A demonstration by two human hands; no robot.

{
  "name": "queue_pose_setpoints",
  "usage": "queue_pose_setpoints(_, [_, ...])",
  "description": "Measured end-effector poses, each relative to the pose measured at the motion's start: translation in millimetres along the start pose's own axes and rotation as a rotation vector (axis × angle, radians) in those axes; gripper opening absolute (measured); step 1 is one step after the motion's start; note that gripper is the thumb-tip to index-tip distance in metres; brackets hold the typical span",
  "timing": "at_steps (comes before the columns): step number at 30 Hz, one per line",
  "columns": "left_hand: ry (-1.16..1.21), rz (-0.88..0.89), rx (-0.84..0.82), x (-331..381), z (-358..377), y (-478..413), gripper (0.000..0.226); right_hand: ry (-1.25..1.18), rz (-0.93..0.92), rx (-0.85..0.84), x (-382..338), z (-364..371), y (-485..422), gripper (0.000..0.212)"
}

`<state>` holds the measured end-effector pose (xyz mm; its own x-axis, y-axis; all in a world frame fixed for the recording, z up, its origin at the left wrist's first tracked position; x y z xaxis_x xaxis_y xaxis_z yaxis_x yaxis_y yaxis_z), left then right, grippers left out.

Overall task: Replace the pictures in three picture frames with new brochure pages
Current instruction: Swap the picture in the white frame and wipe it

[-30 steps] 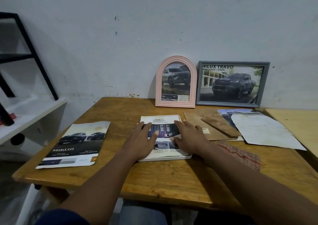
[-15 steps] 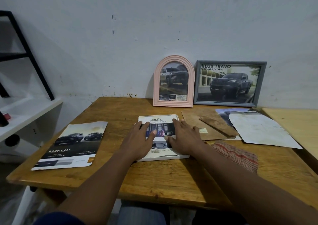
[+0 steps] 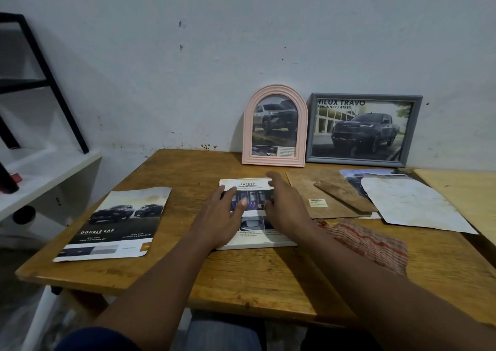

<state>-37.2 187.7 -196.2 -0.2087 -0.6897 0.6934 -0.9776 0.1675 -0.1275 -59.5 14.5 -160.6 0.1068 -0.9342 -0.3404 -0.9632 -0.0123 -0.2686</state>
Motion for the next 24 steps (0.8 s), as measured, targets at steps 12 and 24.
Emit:
queue_pose_setpoints(12, [0.003,0.003,0.002,0.2,-0.4,1.0,0.066,0.236,0.040,-0.060,8.2,10.4,-4.3,0.060])
queue_pose_setpoints(24, [-0.011,-0.004,-0.010,4.0,-1.0,2.7,0.066,-0.030,0.019,0.115,10.2,4.9,-3.0,0.055])
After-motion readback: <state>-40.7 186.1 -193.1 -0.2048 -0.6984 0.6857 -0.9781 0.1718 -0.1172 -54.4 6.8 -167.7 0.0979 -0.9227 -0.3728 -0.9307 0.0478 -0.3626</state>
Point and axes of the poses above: each hand's wrist, its own y-axis away from the middle knuckle, its own z-axis out of the palm, x = y × z, the point moved 1 cm from there along -y, towards the middle knuckle, and after that the axes turned 14 degrees about y, right-handed, at the moved point
